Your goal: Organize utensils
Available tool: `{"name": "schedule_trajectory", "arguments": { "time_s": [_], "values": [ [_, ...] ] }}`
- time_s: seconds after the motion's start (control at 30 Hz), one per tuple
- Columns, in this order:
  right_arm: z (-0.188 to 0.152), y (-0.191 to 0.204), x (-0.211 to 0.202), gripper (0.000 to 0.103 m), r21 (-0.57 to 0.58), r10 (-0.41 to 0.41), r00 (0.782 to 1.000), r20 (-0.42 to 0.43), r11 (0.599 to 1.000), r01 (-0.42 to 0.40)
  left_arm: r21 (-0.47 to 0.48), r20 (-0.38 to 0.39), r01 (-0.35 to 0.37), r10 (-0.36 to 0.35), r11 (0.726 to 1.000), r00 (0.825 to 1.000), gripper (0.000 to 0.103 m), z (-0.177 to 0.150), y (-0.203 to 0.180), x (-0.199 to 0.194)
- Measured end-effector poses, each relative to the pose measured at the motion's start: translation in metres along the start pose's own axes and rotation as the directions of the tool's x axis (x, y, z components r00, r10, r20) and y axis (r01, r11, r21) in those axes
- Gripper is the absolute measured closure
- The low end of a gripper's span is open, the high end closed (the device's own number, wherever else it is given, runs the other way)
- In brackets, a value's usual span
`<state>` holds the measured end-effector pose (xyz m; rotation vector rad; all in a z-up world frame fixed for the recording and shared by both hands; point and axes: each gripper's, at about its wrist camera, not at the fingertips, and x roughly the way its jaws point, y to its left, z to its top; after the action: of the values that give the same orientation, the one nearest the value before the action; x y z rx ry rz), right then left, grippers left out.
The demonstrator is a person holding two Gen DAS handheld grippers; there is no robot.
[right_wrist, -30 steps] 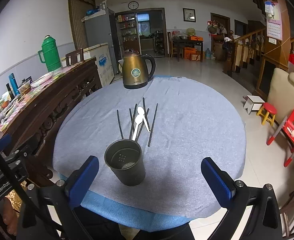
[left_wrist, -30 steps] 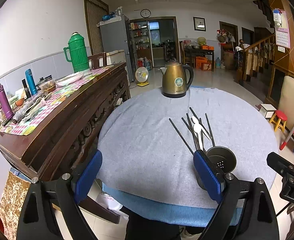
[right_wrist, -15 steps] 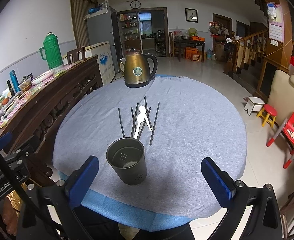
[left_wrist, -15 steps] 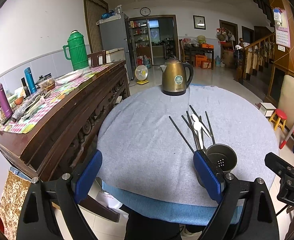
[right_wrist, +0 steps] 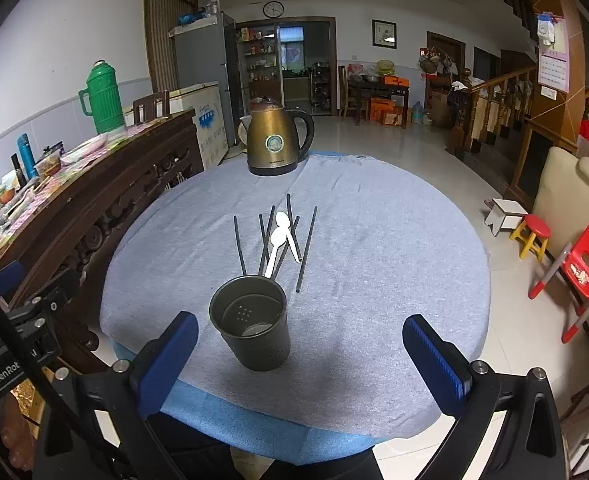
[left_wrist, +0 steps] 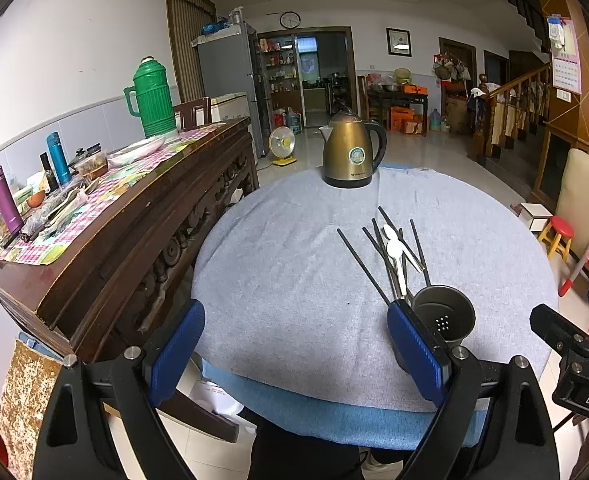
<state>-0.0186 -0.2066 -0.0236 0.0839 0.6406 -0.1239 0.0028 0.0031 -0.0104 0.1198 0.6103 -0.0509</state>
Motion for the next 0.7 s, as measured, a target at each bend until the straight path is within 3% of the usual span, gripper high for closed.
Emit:
{"name": "schedule_trajectory", "arguments": {
  "time_s": [0.3,0.47,0.57,0.7],
  "values": [
    [0.007,-0.006,0.017,0.0,0.001,0.002,1.0,-0.022,1.0,-0.002,0.038,-0.004,-0.012,0.012,0.999,1.0,0.01,0.009,-0.004,0.022],
    [0.026,-0.022,0.043,0.0,0.019,0.048,0.998,-0.043,0.999,-0.047,0.082,-0.066,0.002,0.004,0.997,0.998,0.01,0.025,-0.003,0.054],
    [0.043,-0.04,0.068,0.0,0.046,0.106,0.992,-0.068,0.994,-0.103,0.028,-0.109,0.082,-0.079,0.996,0.991,0.01,0.036,-0.001,0.088],
    [0.066,-0.062,0.118,0.0,0.112,0.22,0.967,-0.131,0.972,-0.206,-0.012,-0.166,0.169,-0.168,0.986,0.972,0.01,0.05,-0.005,0.134]
  ]
}}
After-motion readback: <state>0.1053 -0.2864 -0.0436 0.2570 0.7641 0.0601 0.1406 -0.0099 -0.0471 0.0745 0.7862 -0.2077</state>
